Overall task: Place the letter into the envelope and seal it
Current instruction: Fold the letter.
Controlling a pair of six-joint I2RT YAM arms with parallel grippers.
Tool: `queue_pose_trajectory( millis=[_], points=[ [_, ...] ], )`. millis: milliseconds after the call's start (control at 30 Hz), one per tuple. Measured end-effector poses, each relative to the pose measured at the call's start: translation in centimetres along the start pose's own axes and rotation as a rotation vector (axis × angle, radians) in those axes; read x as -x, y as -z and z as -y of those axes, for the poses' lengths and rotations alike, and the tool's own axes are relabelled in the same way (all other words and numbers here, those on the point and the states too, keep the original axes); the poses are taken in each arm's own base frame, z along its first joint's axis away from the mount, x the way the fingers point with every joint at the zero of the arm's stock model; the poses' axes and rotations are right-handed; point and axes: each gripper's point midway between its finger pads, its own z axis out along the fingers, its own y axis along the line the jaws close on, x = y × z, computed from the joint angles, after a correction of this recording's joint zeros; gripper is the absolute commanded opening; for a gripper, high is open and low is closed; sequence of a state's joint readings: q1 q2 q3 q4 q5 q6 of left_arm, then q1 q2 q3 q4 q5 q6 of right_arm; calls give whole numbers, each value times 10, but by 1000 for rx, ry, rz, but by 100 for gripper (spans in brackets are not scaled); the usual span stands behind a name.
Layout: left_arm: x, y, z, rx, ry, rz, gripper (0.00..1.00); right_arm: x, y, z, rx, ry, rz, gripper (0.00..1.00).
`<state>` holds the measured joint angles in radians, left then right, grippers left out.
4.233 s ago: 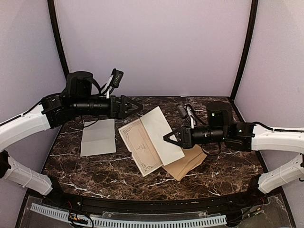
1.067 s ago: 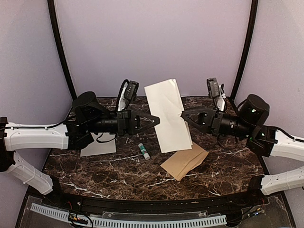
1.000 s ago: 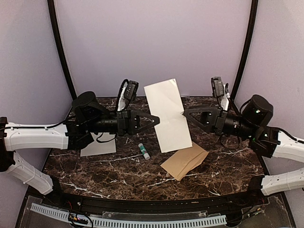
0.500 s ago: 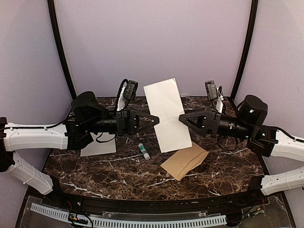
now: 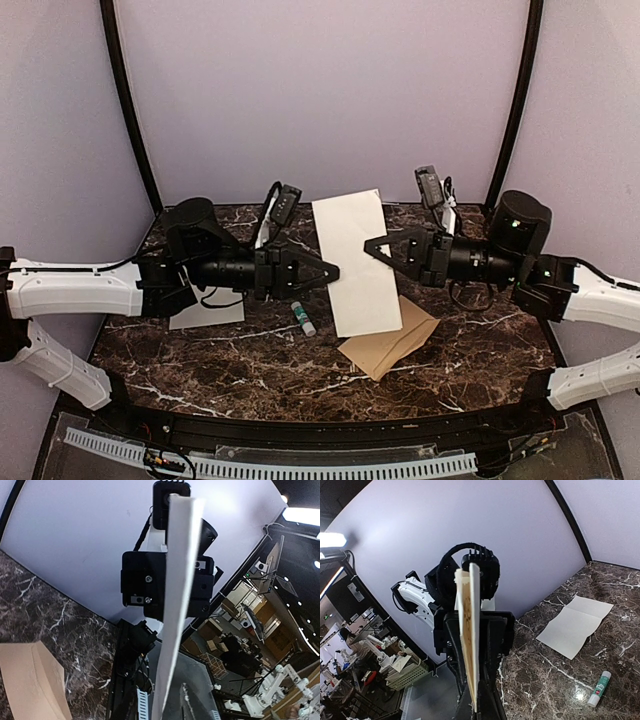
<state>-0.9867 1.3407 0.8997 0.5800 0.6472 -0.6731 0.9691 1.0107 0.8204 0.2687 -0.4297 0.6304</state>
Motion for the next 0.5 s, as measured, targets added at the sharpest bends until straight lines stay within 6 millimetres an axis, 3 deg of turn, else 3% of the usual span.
queue_pose_trajectory(
  millis=[100, 333, 400, 433, 500],
  points=[
    [-1, -1, 1, -5, 2, -4, 43, 1, 0, 1, -5, -2, 7, 0],
    [-19, -11, 9, -34, 18, -53, 29, 14, 9, 0, -32, 5, 78, 0],
    [-24, -13, 12, -43, 23, -62, 18, 19, 11, -1, -37, 11, 99, 0],
    [-27, -13, 13, -46, 30, -66, 5, 20, 12, -1, -38, 13, 107, 0],
    [-33, -12, 11, -46, 45, -76, 0, 22, 13, -1, -42, 14, 116, 0]
  ],
)
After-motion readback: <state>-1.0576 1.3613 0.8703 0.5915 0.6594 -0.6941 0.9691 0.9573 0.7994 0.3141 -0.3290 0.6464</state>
